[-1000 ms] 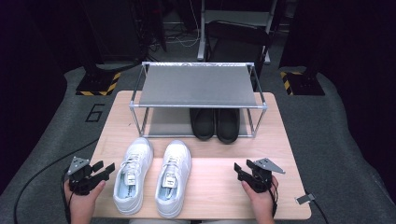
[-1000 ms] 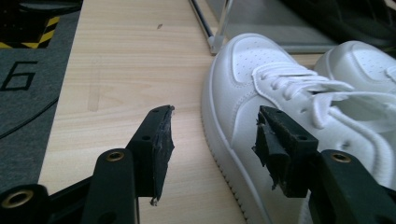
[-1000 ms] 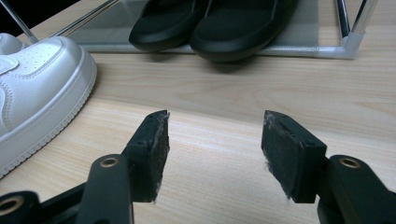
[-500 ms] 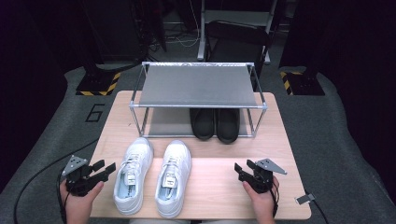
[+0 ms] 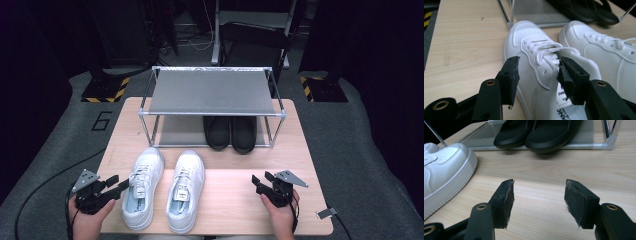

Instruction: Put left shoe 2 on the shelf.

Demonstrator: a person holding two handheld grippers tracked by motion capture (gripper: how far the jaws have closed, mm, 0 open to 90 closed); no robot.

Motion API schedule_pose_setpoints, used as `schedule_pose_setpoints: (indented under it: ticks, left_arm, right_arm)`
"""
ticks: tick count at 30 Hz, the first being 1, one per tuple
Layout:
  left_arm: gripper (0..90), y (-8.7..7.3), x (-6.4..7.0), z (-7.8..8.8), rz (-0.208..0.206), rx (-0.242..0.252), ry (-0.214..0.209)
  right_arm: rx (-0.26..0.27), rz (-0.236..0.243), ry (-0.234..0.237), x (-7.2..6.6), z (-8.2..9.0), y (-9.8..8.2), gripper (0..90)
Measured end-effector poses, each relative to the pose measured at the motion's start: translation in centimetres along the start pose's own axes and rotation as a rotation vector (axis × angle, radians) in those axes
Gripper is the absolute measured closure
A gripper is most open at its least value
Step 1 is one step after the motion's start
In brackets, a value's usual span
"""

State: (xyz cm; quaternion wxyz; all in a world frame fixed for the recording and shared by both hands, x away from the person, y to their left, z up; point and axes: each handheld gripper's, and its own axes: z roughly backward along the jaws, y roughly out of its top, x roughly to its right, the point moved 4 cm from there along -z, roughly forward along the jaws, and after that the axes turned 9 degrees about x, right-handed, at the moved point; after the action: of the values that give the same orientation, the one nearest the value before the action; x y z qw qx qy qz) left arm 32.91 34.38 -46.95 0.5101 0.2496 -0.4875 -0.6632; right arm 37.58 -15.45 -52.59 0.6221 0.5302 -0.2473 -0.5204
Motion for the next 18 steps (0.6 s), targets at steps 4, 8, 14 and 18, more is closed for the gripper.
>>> schedule_pose_setpoints:
  ticks: [4, 8, 14, 18]
  left_arm:
    - [53.3, -0.7, 0.5, -0.6, -0.019, -0.036, -0.002]
    - [63.3, -1.4, 0.6, -1.2, -0.015, -0.058, 0.002]
    - [69.0, -1.5, 1.0, -1.5, -0.042, -0.096, 0.037]
    - [75.0, -1.5, 1.4, -1.6, -0.069, -0.092, 0.073]
  right_arm:
    - [-0.002, -0.003, -0.002, 0.0, 0.0, 0.0, 40.4]
    - [-0.009, -0.008, -0.007, 0.2, -0.1, -0.2, 40.4]
    - [-0.013, -0.024, -0.012, 0.3, -0.1, -0.4, 40.4]
    - [-0.018, -0.022, -0.007, 0.2, -0.2, -0.5, 40.4]
